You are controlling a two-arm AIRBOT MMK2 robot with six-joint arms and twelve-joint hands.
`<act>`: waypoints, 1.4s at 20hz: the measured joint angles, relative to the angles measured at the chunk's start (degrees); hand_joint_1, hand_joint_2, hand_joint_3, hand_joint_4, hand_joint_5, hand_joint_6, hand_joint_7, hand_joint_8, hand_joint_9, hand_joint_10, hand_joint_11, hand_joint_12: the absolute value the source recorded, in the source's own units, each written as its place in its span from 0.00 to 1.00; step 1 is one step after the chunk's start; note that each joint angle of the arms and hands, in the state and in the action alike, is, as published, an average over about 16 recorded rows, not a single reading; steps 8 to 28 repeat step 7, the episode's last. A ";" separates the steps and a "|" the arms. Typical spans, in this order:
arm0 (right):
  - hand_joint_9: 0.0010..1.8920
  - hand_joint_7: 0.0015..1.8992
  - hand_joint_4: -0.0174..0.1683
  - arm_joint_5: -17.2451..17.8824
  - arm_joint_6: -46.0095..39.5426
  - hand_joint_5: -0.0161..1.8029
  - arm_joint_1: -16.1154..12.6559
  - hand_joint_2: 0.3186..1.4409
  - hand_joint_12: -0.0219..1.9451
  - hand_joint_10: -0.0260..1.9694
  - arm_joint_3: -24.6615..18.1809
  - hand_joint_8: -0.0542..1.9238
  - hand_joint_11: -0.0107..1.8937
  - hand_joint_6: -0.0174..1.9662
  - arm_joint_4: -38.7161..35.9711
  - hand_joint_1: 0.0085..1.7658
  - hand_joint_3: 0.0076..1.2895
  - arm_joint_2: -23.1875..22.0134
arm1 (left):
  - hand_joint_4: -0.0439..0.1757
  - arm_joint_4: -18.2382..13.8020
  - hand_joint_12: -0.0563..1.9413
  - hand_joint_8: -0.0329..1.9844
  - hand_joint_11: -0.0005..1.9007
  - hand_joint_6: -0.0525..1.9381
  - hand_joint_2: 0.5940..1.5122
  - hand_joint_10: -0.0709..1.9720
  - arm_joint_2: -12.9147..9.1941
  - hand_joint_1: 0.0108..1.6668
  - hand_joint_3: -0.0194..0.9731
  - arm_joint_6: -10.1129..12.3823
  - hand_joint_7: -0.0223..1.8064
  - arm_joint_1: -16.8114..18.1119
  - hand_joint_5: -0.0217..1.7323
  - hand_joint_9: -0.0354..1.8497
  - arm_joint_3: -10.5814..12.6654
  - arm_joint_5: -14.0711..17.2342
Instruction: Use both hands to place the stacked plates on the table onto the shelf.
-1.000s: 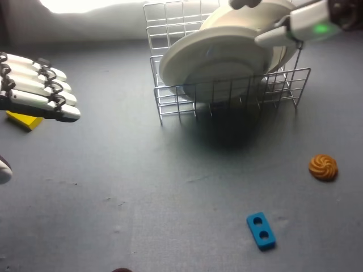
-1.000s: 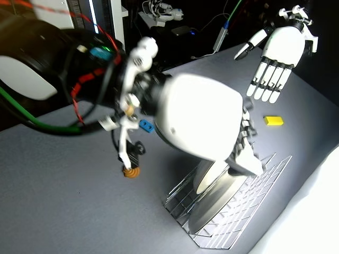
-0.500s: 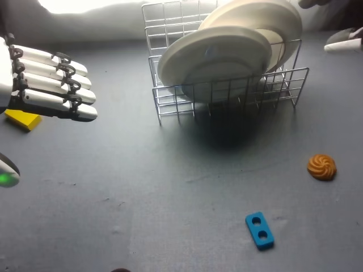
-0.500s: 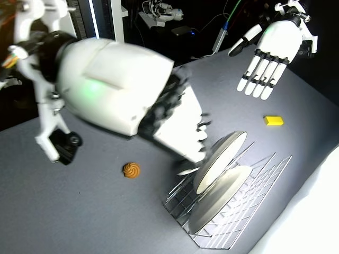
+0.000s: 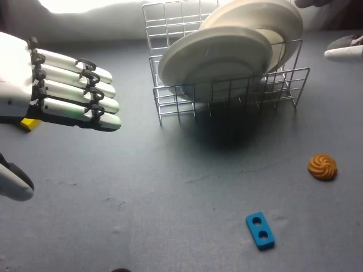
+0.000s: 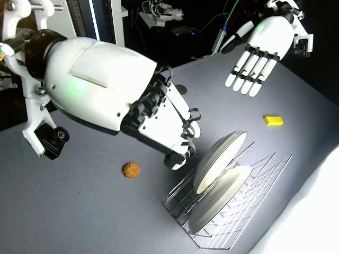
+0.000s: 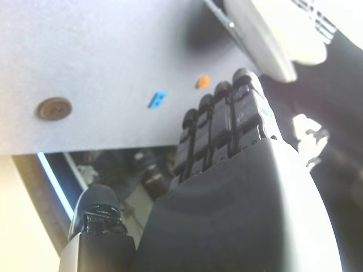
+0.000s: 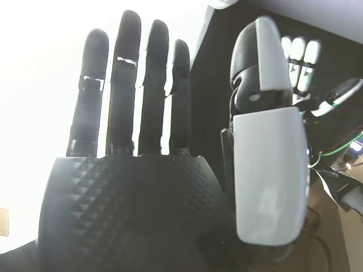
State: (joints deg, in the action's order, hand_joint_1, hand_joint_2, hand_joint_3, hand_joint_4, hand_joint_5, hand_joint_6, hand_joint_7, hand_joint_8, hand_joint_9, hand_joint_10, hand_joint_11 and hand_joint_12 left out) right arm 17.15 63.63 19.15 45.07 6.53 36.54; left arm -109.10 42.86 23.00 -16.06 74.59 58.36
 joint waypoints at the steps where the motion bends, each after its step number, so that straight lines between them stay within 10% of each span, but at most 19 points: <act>1: 0.35 0.44 0.10 -0.17 0.05 0.41 0.00 0.63 0.71 0.26 -0.01 0.04 0.15 0.03 0.03 0.57 0.00 -0.01 | 0.21 -0.09 0.03 0.02 0.01 0.03 0.57 0.04 -0.04 0.00 0.04 0.03 0.05 0.07 0.05 0.04 -0.20 0.08; 28: 0.32 0.42 0.09 -0.64 0.28 0.39 0.01 0.65 0.72 0.27 -0.06 0.04 0.12 0.03 0.12 0.55 0.00 -0.05 | 0.21 -0.43 0.03 0.02 0.01 0.03 0.56 0.04 -0.21 0.00 0.04 0.11 0.05 0.19 0.05 0.04 -0.69 0.53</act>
